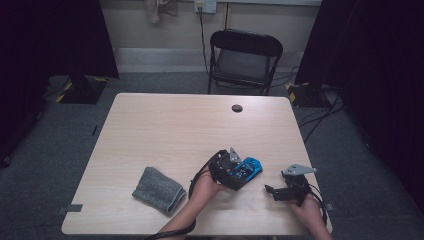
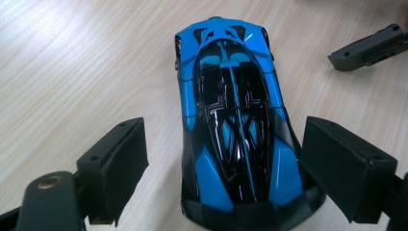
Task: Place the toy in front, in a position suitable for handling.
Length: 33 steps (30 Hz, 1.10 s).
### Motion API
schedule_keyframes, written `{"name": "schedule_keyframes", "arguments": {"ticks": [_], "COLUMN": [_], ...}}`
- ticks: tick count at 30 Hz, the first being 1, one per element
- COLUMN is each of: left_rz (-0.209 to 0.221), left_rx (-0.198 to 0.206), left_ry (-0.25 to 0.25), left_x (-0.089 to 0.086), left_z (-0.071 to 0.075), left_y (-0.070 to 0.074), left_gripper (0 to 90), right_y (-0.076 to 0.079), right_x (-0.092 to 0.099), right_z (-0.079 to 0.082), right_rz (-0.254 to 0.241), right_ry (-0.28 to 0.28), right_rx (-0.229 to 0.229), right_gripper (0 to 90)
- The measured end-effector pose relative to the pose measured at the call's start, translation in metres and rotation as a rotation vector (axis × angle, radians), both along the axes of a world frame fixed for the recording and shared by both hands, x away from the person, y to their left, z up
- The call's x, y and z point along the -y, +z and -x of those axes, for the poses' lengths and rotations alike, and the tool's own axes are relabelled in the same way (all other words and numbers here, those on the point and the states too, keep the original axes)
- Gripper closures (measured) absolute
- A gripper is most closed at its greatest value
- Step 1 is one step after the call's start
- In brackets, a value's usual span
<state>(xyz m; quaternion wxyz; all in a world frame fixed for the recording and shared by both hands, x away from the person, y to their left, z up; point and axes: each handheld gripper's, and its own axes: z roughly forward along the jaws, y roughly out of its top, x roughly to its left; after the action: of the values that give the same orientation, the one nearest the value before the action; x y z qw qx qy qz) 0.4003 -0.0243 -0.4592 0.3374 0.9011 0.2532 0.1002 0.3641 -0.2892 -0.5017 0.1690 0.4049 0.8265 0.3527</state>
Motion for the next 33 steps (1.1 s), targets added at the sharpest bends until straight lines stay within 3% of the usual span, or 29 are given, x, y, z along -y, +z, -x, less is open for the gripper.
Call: {"name": "schedule_keyframes", "arguments": {"ticks": [25, 33], "left_rz": [-0.052, -0.032], "left_rx": [-0.04, -0.042], "left_ry": [0.016, 0.025], "left_x": [0.024, 0.026], "left_z": [-0.009, -0.011], "left_y": [-0.014, -0.017], "left_gripper": [15.9, 18.0], "right_y": [0.0, 0.0], "right_x": [0.0, 0.0], "right_z": [0.0, 0.0], "right_rz": [0.0, 0.0], "right_ry": [0.0, 0.0], "right_rx": [0.0, 0.0], "right_gripper": [9.9, 9.9]}}
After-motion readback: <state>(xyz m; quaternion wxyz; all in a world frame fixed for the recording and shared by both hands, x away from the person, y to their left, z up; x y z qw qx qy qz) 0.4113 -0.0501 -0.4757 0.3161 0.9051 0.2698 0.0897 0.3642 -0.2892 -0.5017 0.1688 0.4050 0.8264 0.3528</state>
